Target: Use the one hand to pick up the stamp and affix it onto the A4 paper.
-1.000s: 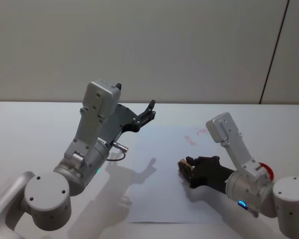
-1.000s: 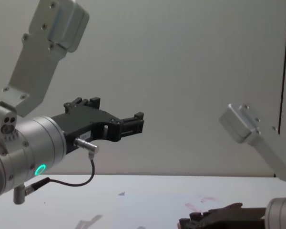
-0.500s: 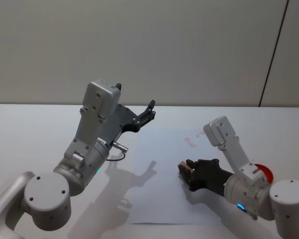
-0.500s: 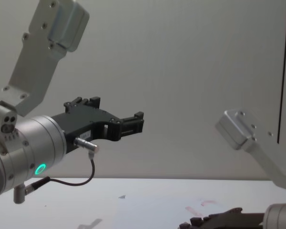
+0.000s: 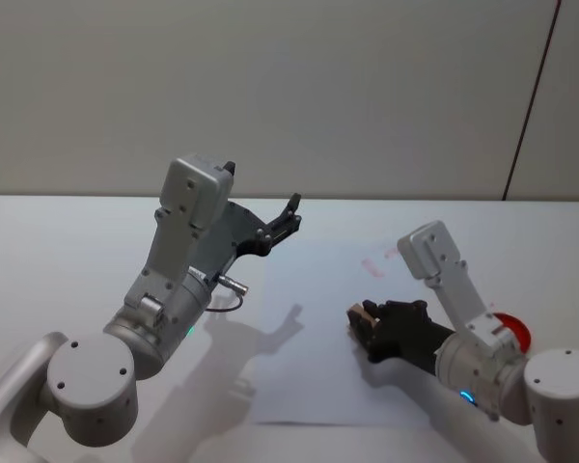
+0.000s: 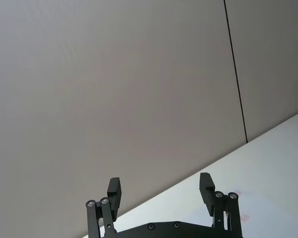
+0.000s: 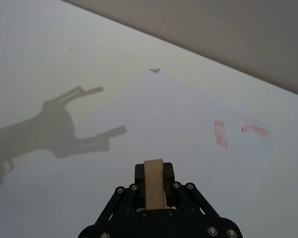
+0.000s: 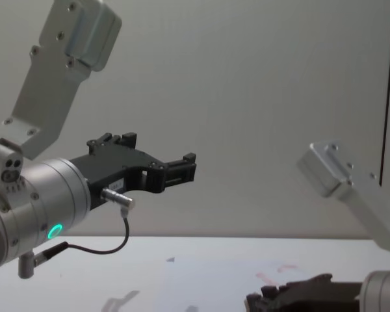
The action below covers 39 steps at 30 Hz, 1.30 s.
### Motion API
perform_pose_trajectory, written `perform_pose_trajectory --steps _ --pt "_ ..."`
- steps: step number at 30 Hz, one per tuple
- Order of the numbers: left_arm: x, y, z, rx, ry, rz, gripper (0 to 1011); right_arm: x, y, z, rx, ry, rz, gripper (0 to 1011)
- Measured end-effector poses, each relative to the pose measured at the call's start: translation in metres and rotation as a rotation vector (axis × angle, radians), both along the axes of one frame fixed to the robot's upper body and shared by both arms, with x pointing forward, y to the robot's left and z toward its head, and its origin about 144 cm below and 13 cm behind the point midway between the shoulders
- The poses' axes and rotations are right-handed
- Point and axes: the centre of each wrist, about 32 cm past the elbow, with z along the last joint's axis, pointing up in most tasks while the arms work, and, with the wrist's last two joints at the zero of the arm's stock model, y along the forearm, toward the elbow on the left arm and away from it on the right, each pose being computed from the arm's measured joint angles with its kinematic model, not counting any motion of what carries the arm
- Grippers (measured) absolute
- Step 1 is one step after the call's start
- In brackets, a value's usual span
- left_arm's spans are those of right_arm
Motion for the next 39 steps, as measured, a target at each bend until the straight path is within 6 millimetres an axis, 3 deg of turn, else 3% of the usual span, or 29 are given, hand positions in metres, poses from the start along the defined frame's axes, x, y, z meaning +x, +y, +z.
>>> perform_pose_trajectory --steps 18,39 --pt "0.000 0.000 0.000 0.000 0.000 0.000 1003 0.004 0.006 0.043 0.139 -0.178 0.009 204" --pt "0.000 0.000 0.000 0.000 0.000 0.000 1003 0.001 0.006 0.057 0.180 -0.222 0.009 204"
